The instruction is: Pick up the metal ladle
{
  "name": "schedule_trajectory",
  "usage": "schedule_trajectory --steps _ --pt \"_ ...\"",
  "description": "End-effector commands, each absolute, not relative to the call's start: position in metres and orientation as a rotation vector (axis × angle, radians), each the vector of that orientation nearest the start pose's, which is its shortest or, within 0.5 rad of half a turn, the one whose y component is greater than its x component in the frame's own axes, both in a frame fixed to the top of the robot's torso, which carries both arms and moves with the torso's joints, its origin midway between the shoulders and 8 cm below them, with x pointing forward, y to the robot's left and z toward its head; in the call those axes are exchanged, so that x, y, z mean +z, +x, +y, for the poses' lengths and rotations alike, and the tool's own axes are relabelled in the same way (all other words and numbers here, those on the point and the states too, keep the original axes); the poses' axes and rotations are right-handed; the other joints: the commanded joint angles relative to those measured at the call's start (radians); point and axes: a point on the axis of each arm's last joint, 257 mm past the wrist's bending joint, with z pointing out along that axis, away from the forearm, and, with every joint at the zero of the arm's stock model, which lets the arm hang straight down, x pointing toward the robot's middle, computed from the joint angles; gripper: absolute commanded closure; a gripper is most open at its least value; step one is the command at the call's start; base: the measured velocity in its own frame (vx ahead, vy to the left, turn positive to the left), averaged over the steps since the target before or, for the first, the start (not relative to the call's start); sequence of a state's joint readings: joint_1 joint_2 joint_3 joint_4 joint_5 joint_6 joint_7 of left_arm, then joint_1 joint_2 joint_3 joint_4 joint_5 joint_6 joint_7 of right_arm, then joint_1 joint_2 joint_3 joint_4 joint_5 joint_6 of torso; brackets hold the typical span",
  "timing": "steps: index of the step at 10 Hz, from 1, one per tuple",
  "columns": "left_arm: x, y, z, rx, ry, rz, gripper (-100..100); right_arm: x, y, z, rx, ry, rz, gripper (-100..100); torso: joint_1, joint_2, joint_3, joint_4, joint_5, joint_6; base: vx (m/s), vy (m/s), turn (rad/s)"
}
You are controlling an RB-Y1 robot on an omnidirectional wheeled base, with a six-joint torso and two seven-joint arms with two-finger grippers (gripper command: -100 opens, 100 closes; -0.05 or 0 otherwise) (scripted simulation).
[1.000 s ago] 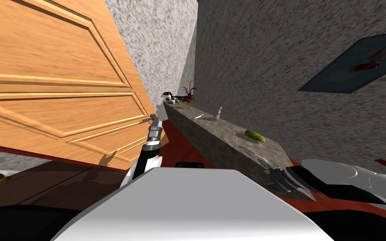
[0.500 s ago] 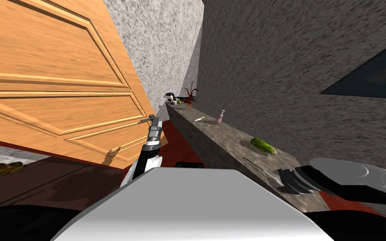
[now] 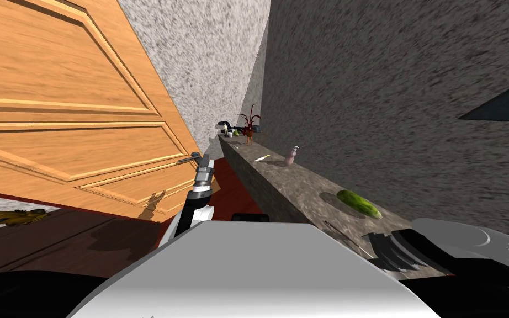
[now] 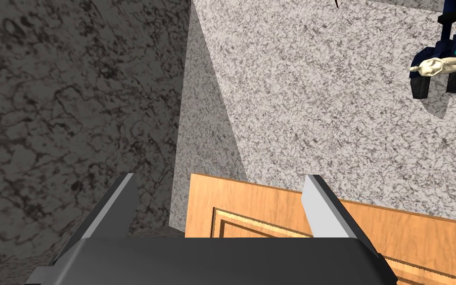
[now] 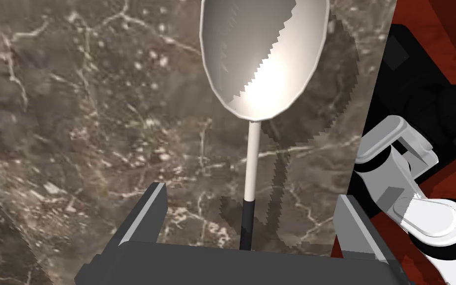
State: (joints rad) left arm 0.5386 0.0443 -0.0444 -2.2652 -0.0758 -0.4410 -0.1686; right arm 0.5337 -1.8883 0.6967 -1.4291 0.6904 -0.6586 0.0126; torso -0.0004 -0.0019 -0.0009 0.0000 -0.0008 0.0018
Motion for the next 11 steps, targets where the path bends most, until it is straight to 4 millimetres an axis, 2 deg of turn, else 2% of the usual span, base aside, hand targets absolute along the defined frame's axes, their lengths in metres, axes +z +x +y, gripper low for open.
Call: schedule_trajectory --steps 1,4,5,6,10,11 --pt "-0.009 0.356 0.259 -1.106 -0.593 0.81 0 -0.325 0.062 -0.619 0.109 -1.053 3.017 -100 0.0 0.0 0.0 0.0 0.0 0.0 -0.073 -0.014 0.231" --pt "-0.009 0.356 0.259 -1.106 -0.593 0.81 0 -0.342 0.049 -0.619 0.111 -0.924 3.055 -100 0.0 0.008 0.005 0.002 0.0 0.0 -0.13 -0.012 0.32" --pt "-0.009 0.356 0.259 -1.106 -0.593 0.81 0 -0.339 0.051 -0.619 0.112 -0.958 3.045 -100 0.0 0.01 0.006 0.002 0.0 -0.001 -0.068 -0.006 0.069" --pt "-0.009 0.356 0.259 -1.106 -0.593 0.81 0 -0.339 0.051 -0.619 0.11 -0.95 3.047 100 0.0 0.007 0.004 0.002 0.0 0.001 -0.011 -0.001 -0.015" --pt "-0.009 0.356 0.259 -1.106 -0.593 0.81 0 -0.34 0.05 -0.618 0.116 -0.949 3.049 100 -0.004 0.001 0.001 0.001 -0.002 0.0 -0.002 0.0 -0.001" --pt "-0.009 0.356 0.259 -1.106 -0.593 0.81 0 -0.34 0.049 -0.618 0.116 -0.949 3.049 0 -0.004 0.001 0.001 0.001 -0.002 -0.001 0.0 0.0 0.0"
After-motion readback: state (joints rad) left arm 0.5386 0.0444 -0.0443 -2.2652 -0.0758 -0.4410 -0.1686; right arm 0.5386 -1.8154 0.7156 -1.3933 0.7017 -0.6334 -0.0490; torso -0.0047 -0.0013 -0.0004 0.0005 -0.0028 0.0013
